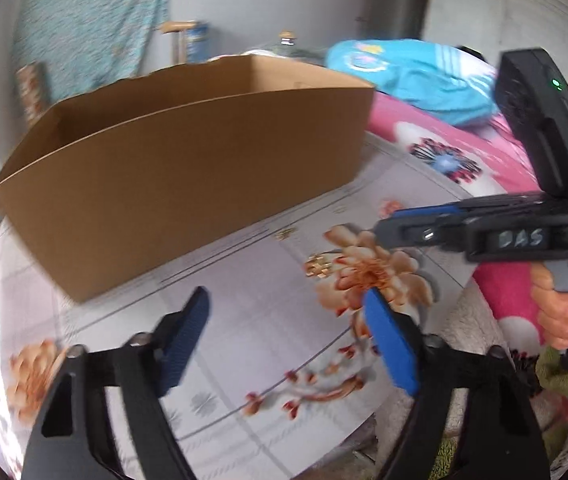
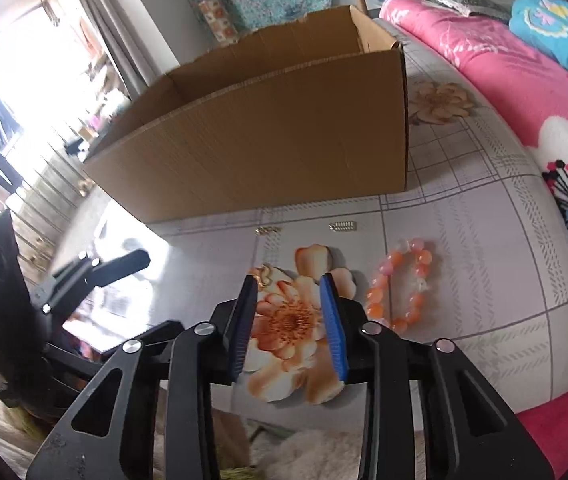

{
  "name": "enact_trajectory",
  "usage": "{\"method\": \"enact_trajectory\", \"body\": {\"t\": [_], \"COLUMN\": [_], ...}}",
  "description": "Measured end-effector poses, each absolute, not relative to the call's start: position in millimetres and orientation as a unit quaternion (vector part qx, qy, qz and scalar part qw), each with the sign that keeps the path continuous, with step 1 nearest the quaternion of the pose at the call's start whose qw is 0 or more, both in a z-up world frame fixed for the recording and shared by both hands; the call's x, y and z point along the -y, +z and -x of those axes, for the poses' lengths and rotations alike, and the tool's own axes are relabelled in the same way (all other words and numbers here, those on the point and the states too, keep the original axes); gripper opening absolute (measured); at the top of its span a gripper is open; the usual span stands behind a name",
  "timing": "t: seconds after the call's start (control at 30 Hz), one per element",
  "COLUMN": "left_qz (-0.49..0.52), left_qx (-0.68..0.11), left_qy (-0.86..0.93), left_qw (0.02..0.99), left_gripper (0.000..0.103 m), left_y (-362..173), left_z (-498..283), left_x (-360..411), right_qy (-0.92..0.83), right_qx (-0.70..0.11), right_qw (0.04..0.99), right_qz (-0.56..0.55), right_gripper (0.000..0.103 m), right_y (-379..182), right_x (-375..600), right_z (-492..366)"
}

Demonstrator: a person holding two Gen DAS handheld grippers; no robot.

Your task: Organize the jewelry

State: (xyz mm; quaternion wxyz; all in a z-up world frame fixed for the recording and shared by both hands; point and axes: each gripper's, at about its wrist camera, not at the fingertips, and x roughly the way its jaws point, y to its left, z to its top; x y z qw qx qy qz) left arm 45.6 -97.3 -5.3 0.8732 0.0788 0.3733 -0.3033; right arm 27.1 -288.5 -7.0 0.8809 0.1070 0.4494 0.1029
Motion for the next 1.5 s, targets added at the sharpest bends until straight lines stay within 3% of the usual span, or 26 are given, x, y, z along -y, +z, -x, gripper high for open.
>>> {"method": "enact_trajectory", "body": {"t": [0.13, 0.23, 0.77, 0.87, 1.2, 1.23, 1.27, 1.5], "left_qz": [-0.108, -0.138, -0.226, -0.229, -0.226, -0.224, -0.221, -0.182], "left_qx": [-0.374, -0.377, -0.383, -0.384, -0.381, -0.381, -0.383, -0.4], "left_qy": [-0.339, -0.357, -0.421, -0.431, -0.417, -0.416, -0.414, -0.384], "left_qw": [0.856, 0.844, 0.79, 0.784, 0.794, 0.795, 0.795, 0.812], "left_gripper": [0.047, 0.039, 0.019, 0.012, 0.01, 0.001, 0.0, 0.0], "left_y": [-14, -20, -29, -28, -27, -27, -27, -26], "left_z": [-55, -61, -85, -86, -80, -79, -80, -81], "left_x": [114, 126, 158, 161, 157, 155, 158, 136], "right_qy": [0.104, 0.112, 0.141, 0.142, 0.144, 0.144, 0.144, 0.143], "right_qx": [-0.454, -0.457, -0.452, -0.451, -0.445, -0.444, -0.443, -0.437], "right_qw": [0.879, 0.876, 0.871, 0.871, 0.872, 0.872, 0.873, 0.876], "right_qz": [-0.099, -0.107, -0.127, -0.134, -0.147, -0.148, -0.148, -0.145], "right_gripper": [0.021, 0.02, 0.02, 0.02, 0.02, 0.02, 0.02, 0.02], "right_y": [-15, -20, -29, -29, -27, -26, -25, -16], "right_x": [287, 289, 305, 309, 317, 320, 319, 317], "right_z": [-26, -23, -23, -22, -13, -13, -13, -4]}}
